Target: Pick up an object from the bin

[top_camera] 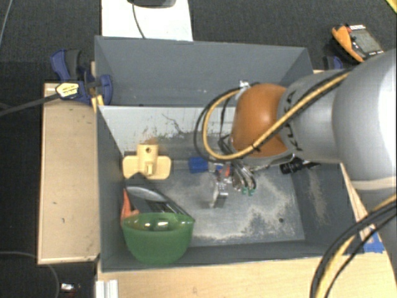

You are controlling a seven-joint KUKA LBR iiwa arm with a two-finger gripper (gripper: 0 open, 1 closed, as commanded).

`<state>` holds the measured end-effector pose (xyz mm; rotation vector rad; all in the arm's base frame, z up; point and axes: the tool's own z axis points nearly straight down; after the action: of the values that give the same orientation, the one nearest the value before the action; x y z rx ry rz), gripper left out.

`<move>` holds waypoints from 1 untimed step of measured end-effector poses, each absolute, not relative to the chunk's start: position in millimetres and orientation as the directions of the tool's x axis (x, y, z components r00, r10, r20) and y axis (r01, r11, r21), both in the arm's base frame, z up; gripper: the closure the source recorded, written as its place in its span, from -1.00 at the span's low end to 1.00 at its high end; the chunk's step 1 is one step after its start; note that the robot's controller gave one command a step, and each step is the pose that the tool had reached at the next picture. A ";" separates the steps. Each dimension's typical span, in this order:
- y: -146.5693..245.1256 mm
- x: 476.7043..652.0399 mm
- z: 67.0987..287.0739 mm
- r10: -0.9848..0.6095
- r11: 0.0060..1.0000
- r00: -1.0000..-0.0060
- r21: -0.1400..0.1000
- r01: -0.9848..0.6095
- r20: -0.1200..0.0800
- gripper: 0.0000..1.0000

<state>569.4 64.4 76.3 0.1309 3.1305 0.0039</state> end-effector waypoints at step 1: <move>73.3 561.7 93.7 0.186 0.983 -0.982 0.001 0.186 -0.008 -1.00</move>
Offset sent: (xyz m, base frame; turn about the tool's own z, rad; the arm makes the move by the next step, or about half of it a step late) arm 0.0156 0.0405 0.0237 0.1952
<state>561.7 73.3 93.7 0.2931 3.1196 0.0007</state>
